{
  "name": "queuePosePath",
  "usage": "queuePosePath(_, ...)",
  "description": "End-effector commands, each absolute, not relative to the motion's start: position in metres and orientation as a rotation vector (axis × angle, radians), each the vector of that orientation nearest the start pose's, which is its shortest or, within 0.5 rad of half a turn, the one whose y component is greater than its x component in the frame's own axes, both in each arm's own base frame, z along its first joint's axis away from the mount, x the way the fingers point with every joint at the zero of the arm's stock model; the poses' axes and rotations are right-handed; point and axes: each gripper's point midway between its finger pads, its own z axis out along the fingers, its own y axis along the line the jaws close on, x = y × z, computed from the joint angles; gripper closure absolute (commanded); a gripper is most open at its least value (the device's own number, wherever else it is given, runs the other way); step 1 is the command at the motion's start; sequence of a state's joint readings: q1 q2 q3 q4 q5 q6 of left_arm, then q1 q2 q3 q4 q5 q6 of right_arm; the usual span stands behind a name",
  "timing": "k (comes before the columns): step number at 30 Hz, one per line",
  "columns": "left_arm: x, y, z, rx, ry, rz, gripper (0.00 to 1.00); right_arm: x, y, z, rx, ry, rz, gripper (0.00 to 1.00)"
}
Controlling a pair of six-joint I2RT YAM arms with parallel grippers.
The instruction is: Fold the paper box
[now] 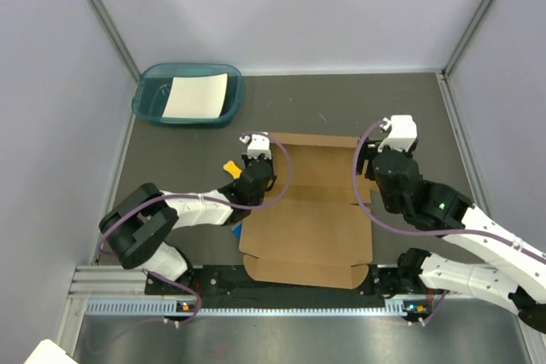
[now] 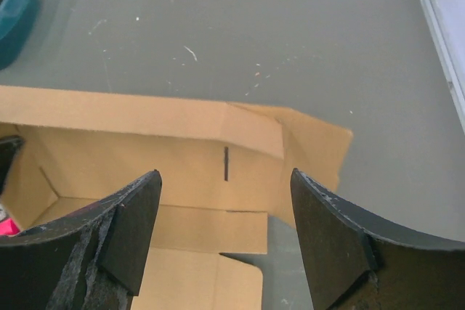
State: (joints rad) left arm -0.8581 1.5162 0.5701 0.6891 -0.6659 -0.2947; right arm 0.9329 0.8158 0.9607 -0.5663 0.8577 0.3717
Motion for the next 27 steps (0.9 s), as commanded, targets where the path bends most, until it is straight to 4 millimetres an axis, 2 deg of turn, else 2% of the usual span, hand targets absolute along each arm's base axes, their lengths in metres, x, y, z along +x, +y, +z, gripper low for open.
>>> queuePosePath(1, 0.34, -0.219, 0.12, 0.008, 1.845, -0.051, 1.0, 0.244, 0.104, 0.279, 0.081, 1.819, -0.013, 0.3)
queuePosePath(7, 0.346, -0.219, 0.116, 0.079, 1.867, 0.035, 1.0, 0.251, 0.102, 0.257, -0.031, 1.859, -0.186, 0.34)
queuePosePath(10, 0.354, -0.229, 0.122, 0.152, 1.876, 0.054, 1.0, 0.255, 0.101, 0.245, -0.103, 1.883, -0.287, 0.33)
queuePosePath(13, 0.356, -0.241, 0.126, 0.23, 1.888, 0.03, 1.0, 0.264, 0.105, 0.236, -0.15, 1.914, -0.303, 0.33)
queuePosePath(18, 0.356, -0.242, 0.131, 0.261, 1.847, -0.002, 1.0, 0.279, 0.105, 0.231, -0.153, 1.936, -0.309, 0.37)
queuePosePath(21, 0.355, -0.242, 0.132, 0.27, 1.834, -0.007, 1.0, 0.287, 0.104, 0.232, -0.179, 1.922, -0.355, 0.39)
queuePosePath(27, 0.352, -0.243, 0.13, 0.275, 1.828, -0.03, 1.0, 0.306, 0.097, 0.22, -0.219, 1.941, -0.469, 0.46)
